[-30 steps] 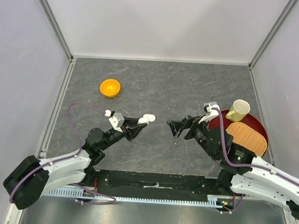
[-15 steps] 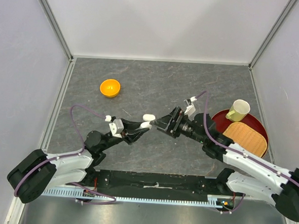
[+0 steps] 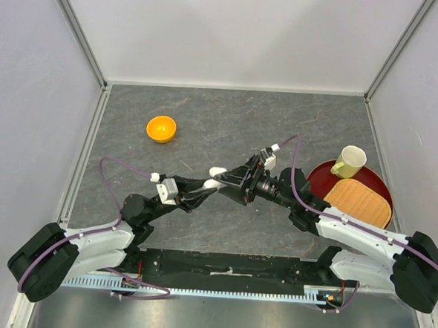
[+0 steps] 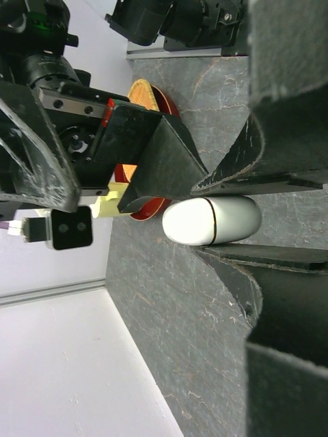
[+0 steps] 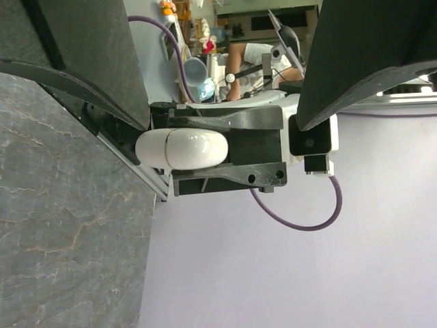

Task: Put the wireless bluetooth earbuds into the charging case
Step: Pick up the charging case at the center of the board.

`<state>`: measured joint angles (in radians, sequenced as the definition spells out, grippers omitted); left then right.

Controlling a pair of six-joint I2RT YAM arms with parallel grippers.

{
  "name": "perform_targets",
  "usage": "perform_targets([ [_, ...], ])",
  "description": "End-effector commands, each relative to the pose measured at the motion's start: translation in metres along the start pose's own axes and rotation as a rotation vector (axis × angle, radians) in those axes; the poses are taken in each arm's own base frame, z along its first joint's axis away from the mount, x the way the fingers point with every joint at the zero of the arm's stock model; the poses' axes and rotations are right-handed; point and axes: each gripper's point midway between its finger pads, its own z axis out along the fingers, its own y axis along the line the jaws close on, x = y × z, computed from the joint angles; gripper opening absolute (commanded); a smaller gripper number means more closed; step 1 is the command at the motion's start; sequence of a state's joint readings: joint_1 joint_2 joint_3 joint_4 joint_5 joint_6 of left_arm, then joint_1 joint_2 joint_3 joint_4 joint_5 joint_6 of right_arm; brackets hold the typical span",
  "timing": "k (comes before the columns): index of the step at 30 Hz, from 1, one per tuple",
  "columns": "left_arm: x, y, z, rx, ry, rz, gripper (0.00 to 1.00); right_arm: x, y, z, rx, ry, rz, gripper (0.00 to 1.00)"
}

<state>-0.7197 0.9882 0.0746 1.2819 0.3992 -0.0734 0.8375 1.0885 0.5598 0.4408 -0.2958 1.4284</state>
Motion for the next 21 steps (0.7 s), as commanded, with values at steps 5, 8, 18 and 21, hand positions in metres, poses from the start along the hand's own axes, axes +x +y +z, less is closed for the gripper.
perform_targets([
  [5, -0.070, -0.008, 0.001, 0.044, -0.269, 0.162, 0.02, 0.000, 0.000, 0.008, -0.080, 0.010, 0.131, 0.92],
  [8, -0.071, -0.010, 0.001, 0.049, -0.272, 0.158, 0.02, -0.002, -0.003, 0.009, -0.076, 0.002, 0.139, 0.90],
  [18, -0.065, -0.010, 0.003, 0.059, -0.253, 0.141, 0.02, -0.001, -0.003, 0.013, -0.096, 0.013, 0.198, 0.79],
  [21, -0.065, -0.010, 0.005, 0.060, -0.250, 0.126, 0.02, 0.000, -0.003, 0.012, -0.103, 0.023, 0.214, 0.75],
])
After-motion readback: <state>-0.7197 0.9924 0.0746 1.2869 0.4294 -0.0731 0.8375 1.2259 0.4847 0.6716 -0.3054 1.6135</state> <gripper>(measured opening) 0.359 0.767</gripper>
